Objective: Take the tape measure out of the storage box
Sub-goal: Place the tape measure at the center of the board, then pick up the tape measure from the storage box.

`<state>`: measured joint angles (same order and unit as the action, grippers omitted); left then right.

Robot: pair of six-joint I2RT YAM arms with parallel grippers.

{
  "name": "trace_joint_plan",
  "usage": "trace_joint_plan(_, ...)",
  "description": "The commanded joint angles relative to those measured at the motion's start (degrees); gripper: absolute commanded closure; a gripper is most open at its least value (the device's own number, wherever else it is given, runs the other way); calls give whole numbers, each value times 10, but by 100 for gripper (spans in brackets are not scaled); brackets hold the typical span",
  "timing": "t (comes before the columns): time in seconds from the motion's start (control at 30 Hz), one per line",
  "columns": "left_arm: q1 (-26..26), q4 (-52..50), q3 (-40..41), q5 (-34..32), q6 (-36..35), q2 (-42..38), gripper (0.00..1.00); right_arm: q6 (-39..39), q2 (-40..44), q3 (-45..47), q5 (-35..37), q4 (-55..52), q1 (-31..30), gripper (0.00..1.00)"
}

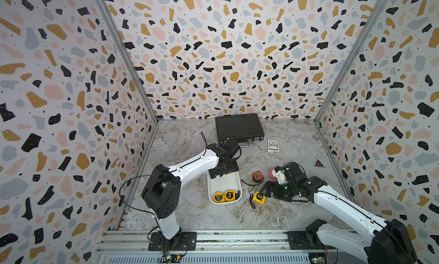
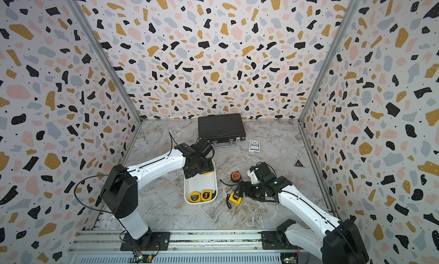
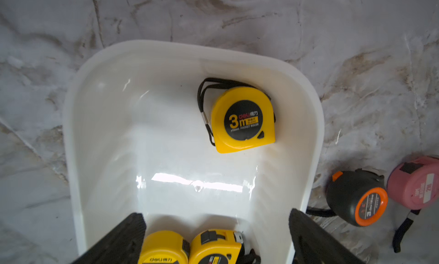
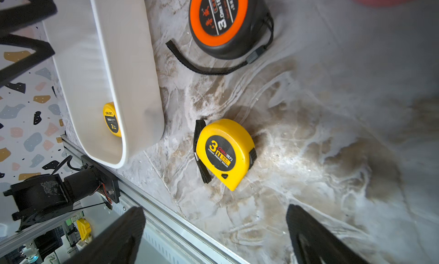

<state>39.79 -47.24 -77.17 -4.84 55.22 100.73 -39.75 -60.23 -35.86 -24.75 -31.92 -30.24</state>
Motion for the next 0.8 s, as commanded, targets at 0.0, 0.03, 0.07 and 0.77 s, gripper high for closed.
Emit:
trace_joint_plan(0.0,-8,27,-28,13,-6,20,1,12,11,-20,2,-25,10,1)
trace_joint_plan(0.03,-11,31,-31,17,-7,29,1,14,11,-21,1,-25,13,1)
trace_joint_plan(0.07,-12,33,-33,17,-8,35,1,15,10,-21,-2,-24,15,1)
trace_joint_plan(0.77,-27,86,-35,5,-6,108,2,35,-10,-43,-19,-17,43,1)
